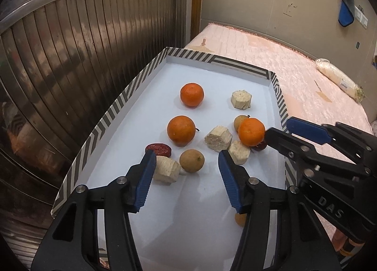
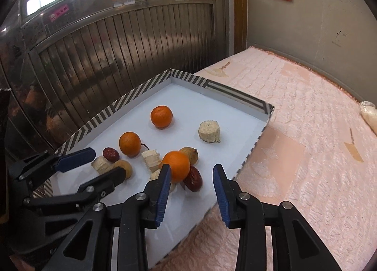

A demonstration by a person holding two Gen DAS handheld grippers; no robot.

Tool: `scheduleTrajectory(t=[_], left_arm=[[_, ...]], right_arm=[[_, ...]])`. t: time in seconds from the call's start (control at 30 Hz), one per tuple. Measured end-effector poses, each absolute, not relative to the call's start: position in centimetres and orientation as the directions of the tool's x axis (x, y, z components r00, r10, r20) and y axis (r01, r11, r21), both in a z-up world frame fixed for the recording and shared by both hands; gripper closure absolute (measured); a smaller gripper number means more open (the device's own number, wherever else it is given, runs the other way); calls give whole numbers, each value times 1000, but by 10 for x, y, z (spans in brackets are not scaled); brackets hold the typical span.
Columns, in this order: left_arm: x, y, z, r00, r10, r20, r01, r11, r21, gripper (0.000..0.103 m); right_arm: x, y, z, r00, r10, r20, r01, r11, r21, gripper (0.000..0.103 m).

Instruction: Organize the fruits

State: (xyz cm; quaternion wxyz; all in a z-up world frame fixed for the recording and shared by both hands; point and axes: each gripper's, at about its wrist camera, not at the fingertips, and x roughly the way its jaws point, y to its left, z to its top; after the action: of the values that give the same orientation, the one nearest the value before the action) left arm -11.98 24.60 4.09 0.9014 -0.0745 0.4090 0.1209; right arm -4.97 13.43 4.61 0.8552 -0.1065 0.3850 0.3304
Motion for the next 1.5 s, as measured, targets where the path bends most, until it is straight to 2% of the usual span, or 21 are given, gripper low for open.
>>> scheduleTrajectory(t=[0.07, 0.33, 0.43, 0.8, 1.0, 1.07, 1.5], left_arm=[[-121, 244, 42, 638, 157, -754, -280, 959, -37, 48], [-129, 239, 55, 665, 216, -715, -325, 945, -17, 48], [-134, 237, 64, 686, 244, -686, -339, 941, -4, 48], [-147, 230, 86, 733, 292, -614, -370, 929, 0, 48], [-153, 223, 91, 739, 289, -609, -368, 930, -4, 48], [-155, 223, 92, 740, 292, -607, -372, 928, -8, 48], [-162, 220, 94, 735, 305, -606, -387, 922, -5, 48]], right_arm=[[-52, 130, 48, 492, 487, -722, -643, 762, 76, 63], [-69, 115, 63, 562, 495, -663, -611, 788, 72, 62], [-77, 113, 68, 605, 479, -637, -588, 807, 49, 55], [-91, 101, 78, 644, 480, -596, -560, 826, 60, 53], [-96, 93, 80, 660, 476, -581, -548, 834, 60, 43], [-98, 91, 81, 666, 475, -575, -545, 836, 59, 35], [-105, 90, 80, 670, 462, -581, -545, 837, 38, 34]])
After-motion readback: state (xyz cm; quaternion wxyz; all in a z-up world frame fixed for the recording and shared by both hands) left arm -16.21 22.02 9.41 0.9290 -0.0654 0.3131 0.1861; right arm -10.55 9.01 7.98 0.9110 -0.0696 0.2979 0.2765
